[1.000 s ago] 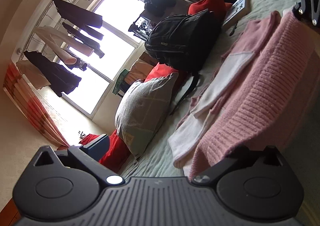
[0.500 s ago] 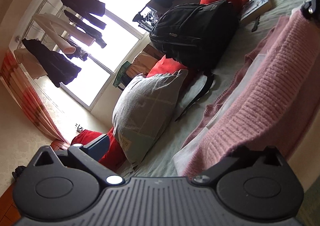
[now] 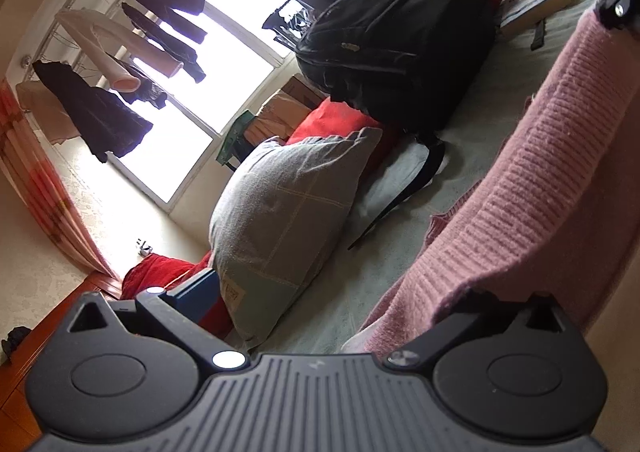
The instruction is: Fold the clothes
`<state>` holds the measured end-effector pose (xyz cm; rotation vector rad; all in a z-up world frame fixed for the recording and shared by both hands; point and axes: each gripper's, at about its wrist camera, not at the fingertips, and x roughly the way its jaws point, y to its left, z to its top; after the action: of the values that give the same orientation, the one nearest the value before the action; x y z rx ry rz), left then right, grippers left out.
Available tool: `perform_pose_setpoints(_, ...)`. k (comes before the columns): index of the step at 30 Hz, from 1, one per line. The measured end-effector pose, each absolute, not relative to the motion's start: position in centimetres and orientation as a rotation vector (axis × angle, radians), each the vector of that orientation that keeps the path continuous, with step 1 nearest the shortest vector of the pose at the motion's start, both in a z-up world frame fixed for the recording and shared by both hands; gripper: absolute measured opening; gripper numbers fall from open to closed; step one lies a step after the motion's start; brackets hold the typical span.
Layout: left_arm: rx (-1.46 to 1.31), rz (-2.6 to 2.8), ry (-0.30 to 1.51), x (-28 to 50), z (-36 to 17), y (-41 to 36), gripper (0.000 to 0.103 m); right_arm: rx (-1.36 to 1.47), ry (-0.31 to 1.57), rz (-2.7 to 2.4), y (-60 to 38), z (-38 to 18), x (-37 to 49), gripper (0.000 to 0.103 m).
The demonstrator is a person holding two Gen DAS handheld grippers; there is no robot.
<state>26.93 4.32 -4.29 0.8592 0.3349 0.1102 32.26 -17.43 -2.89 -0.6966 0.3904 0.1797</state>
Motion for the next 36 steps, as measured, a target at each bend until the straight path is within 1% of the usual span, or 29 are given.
perform_pose_setpoints(11,0.820,0.058,0.391,31.2,-6.1,4.3,0.103,-0.634,0.532,0.184,-18.5,-5.1,36.0,0.103)
perform_pose_setpoints(17,0.809,0.038,0.465,32.2,-7.2,4.4,0.102,-0.560,0.628,0.216,-19.2,-6.4,37.5,0.103)
perform_pose_setpoints(22,0.812,-0.013,0.441,30.6,-5.1,4.4,0.102,-0.488,0.659,0.279,-20.1,-5.1,36.9,0.103)
perform_pose_setpoints(27,0.777,-0.068,0.459,28.1,-3.4,4.6,0.102,-0.488,0.646,0.376,-20.0,-3.2,35.0,0.103)
perform_pose_setpoints(32,0.716,-0.166,0.530,24.7,-3.9,4.5,0.102,-0.425,0.631,0.485,-19.9,-1.5,33.4,0.103)
perform_pose_setpoints(36,0.630,-0.274,0.574,22.7,-4.5,4.1,0.102,-0.322,0.655,0.605,-20.2,-1.0,32.2,0.103)
